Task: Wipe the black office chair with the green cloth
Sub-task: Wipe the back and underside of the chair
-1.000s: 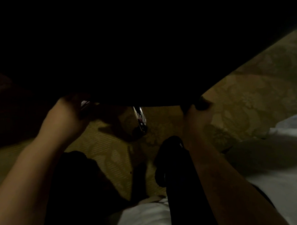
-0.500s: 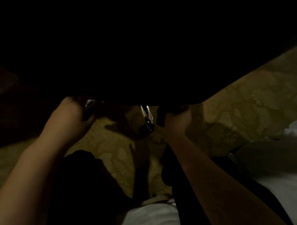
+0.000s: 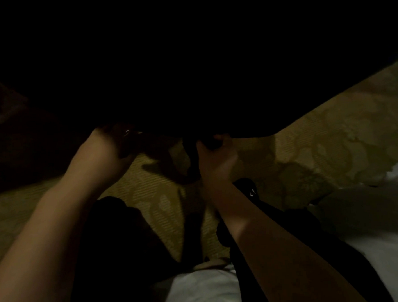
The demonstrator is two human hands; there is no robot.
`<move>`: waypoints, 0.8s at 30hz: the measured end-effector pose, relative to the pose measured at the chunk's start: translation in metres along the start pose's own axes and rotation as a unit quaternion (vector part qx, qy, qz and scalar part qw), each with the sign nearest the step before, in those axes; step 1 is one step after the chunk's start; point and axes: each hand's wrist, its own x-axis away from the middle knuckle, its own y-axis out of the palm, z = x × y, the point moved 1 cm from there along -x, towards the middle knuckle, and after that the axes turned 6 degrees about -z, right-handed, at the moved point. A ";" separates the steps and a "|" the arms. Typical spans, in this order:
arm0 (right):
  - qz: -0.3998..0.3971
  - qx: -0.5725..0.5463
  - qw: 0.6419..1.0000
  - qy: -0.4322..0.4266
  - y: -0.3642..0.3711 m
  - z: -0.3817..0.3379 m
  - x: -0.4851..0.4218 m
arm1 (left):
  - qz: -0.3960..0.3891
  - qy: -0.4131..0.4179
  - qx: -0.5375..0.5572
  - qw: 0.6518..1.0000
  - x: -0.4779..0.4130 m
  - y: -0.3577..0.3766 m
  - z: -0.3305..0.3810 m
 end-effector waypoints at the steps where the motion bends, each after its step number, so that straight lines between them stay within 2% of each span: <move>1: 0.010 0.003 1.000 -0.013 -0.006 0.002 -0.002 | -0.007 -0.001 -0.003 1.000 0.000 0.000 0.000; 4: 0.027 -0.023 0.999 -0.020 -0.025 0.006 -0.009 | -0.020 -0.003 -0.004 1.000 0.000 -0.002 0.001; 8: 0.036 -0.086 0.995 0.024 -0.040 0.004 -0.018 | -0.035 -0.031 0.001 0.999 0.003 -0.009 -0.002; 15: 0.133 -0.185 0.971 0.070 -0.085 -0.005 -0.062 | -0.015 -0.032 0.025 0.999 0.018 -0.029 -0.011; 18: 0.116 -0.166 0.978 0.044 -0.087 -0.007 -0.071 | -0.018 -0.036 0.034 0.999 0.021 -0.029 -0.008; 24: 0.056 -0.159 0.984 0.049 -0.052 -0.004 -0.043 | -0.018 -0.022 0.017 0.999 0.023 -0.020 -0.002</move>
